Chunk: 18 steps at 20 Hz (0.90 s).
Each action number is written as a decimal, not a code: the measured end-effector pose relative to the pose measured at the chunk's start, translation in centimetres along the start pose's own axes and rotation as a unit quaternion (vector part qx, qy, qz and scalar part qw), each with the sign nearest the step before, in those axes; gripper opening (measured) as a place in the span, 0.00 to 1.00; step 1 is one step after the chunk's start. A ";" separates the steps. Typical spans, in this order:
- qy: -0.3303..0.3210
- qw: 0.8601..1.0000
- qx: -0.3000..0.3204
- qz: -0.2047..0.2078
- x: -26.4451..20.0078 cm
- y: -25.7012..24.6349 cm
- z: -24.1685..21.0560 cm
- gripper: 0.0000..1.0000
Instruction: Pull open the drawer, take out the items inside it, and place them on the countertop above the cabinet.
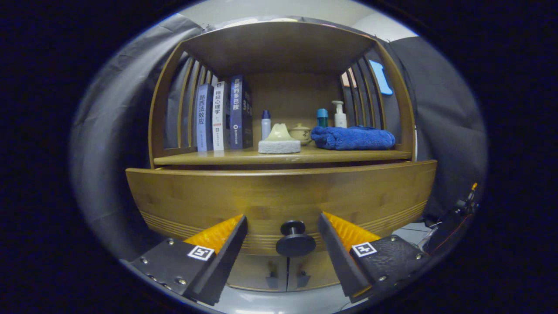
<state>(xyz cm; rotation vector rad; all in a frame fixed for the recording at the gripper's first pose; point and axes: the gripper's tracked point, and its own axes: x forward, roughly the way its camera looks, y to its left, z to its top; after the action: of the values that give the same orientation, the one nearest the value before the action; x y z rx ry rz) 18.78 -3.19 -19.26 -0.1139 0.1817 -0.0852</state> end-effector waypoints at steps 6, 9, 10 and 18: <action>0.013 1.000 0.019 0.002 2.6 0.2 0.0 0.99; 0.016 0.999 0.035 0.004 2.9 0.3 -0.1 0.99; 0.017 0.999 0.038 0.004 3.1 0.3 -0.1 0.99; 0.035 0.999 0.037 0.006 4.5 0.4 0.1 0.99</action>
<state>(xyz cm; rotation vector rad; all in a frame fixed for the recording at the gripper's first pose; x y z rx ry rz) 23.24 -3.20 -19.97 -0.0352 0.2492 -0.0844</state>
